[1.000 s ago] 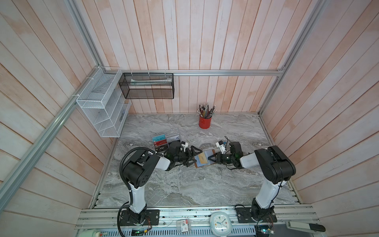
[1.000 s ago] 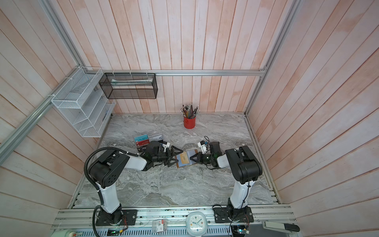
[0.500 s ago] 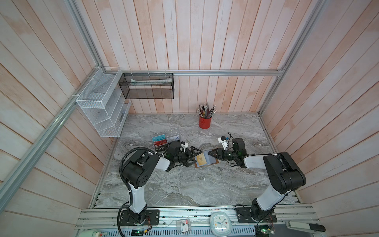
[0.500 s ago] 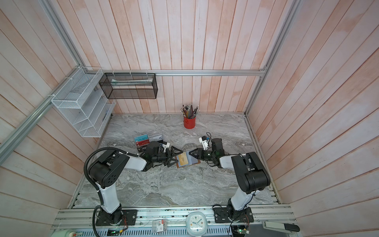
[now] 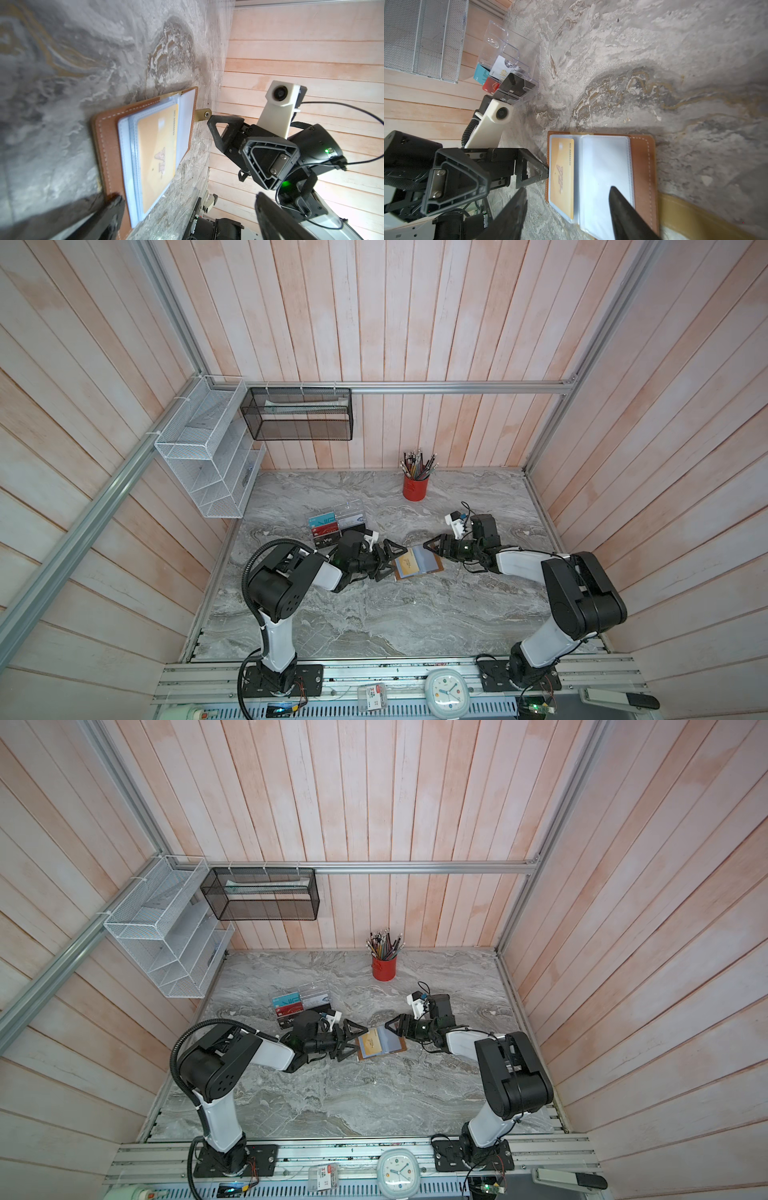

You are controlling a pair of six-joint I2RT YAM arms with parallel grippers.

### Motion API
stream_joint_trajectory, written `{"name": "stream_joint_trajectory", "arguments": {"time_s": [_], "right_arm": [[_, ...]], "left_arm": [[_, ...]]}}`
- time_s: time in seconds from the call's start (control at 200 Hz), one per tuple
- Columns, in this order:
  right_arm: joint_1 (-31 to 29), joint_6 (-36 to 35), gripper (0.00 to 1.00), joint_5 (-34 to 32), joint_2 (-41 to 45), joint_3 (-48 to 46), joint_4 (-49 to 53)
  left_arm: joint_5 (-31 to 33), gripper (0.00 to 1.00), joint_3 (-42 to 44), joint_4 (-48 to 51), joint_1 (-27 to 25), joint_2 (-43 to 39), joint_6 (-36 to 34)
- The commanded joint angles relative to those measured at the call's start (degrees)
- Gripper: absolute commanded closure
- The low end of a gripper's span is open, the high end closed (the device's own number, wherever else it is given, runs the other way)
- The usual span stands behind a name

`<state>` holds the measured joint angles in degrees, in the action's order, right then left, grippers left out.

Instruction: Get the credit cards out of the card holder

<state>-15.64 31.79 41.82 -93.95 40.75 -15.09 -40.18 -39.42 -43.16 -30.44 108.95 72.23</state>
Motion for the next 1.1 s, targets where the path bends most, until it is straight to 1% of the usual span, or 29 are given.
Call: {"name": "stream_joint_trajectory", "arguments": {"time_s": [0.0,0.035,0.12,0.205,0.275,0.355,0.495,0.635,0.795,1.095], "right_arm": [[-0.74,1.44,0.41,4.98,-1.44,-1.58,-3.58],[-1.05,1.88,0.42,5.73,-2.13,-2.04,-4.71],[-2.05,2.70,0.48,6.32,-3.19,-2.88,-6.91],[-3.20,2.84,0.48,7.26,-4.62,-2.88,-7.86],[-4.19,2.93,0.49,7.35,-5.69,-2.68,-8.43],[-4.71,3.14,0.49,7.17,-6.37,-2.69,-9.28],[-4.77,4.48,0.52,7.19,-7.52,-1.83,-10.63],[-4.92,3.73,0.54,7.30,-9.26,0.26,-9.44],[-4.93,3.50,0.56,8.01,-10.85,1.00,-9.53],[-4.86,3.37,0.59,8.81,-12.63,0.49,-10.48]], "left_arm": [[1.08,0.00,2.60,8.11,0.04,0.75,0.30],[0.92,0.00,2.55,8.00,-0.04,-0.06,0.64],[0.90,0.00,1.87,9.45,-0.48,-3.68,0.77],[1.40,0.00,-0.43,13.81,-1.01,-7.58,-0.59],[1.23,0.00,-2.67,15.98,-1.20,-8.83,-1.08],[0.42,0.00,-4.63,15.48,-1.12,-7.71,-0.13],[-0.19,0.00,-7.82,13.06,-1.19,-3.43,1.36],[-0.16,0.00,-10.26,12.91,-1.20,-0.20,1.40],[-0.16,0.00,-10.37,13.00,-0.90,1.73,1.10],[-0.25,0.00,-8.71,12.68,-0.44,2.85,0.32]]}}
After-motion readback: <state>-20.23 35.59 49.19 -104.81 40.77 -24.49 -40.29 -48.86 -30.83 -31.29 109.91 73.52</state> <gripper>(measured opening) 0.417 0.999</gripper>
